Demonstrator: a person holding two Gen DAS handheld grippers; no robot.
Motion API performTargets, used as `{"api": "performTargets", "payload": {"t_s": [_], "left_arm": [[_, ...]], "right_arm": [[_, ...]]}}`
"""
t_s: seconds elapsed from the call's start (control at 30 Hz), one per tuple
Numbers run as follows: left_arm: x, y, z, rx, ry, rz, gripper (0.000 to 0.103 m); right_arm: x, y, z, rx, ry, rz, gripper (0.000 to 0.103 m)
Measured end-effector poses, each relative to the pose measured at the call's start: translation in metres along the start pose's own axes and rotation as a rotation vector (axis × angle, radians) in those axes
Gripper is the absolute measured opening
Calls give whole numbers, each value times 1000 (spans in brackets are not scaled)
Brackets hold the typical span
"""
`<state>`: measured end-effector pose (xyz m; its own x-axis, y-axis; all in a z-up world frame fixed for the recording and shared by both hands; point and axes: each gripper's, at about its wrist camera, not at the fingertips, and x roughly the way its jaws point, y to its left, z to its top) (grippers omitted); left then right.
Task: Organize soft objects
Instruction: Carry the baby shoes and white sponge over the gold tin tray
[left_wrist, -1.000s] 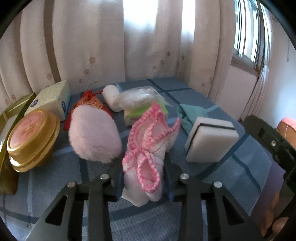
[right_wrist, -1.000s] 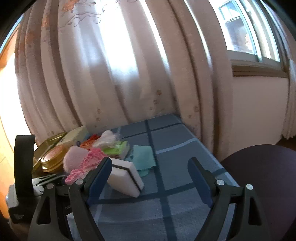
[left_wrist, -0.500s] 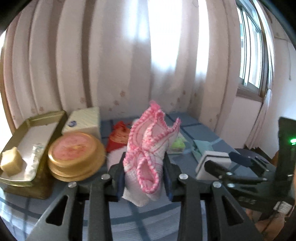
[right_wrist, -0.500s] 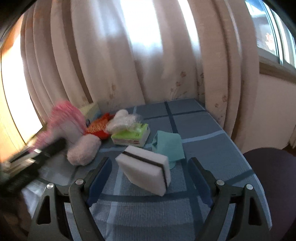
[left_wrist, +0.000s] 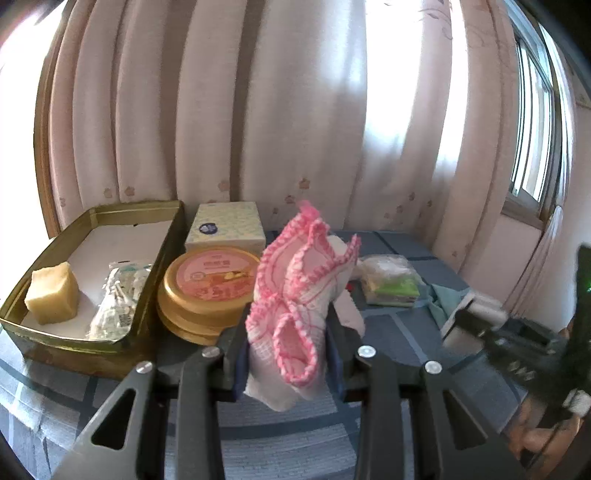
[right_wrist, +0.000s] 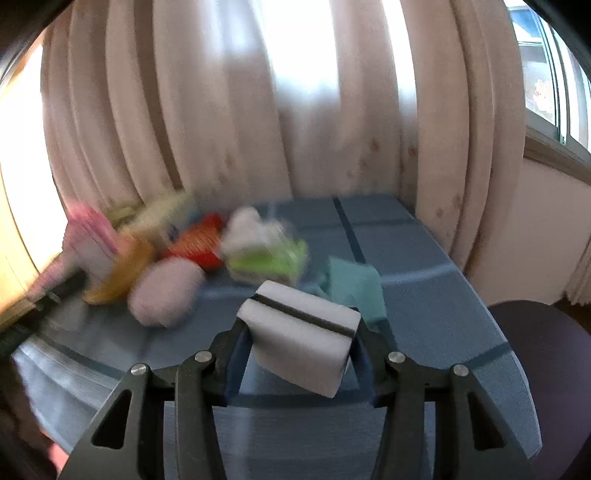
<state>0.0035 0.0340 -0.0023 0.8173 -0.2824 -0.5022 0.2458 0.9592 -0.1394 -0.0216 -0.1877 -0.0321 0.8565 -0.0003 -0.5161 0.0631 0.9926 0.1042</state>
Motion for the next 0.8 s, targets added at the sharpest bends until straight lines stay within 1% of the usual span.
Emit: {"api": "performTargets", "payload": {"t_s": [0.07,0.17,0.23,0.4,0.53,0.8], "left_arm": [[-2,5,0,-10,-8,-2,33],[-6,12,1,-14,-19,8,33],[-10,19,1,-19,-26,22,33],[-17,39,4,-33,-41,65,33],[-22,54,4,-41,-56,102,33],[-27,78,2,-66,-70,140,33]], "right_arm": [[-14,11,8,-15,-65,10,52],[-27,29,18,-29,-122,41,52],[-29,42,23,-36,-143,58,52],[-25,74,30,-52,-157,107,53],[-21,101,31,-79,-152,144,53],[-15,144,32,-139,-150,193,53]]}}
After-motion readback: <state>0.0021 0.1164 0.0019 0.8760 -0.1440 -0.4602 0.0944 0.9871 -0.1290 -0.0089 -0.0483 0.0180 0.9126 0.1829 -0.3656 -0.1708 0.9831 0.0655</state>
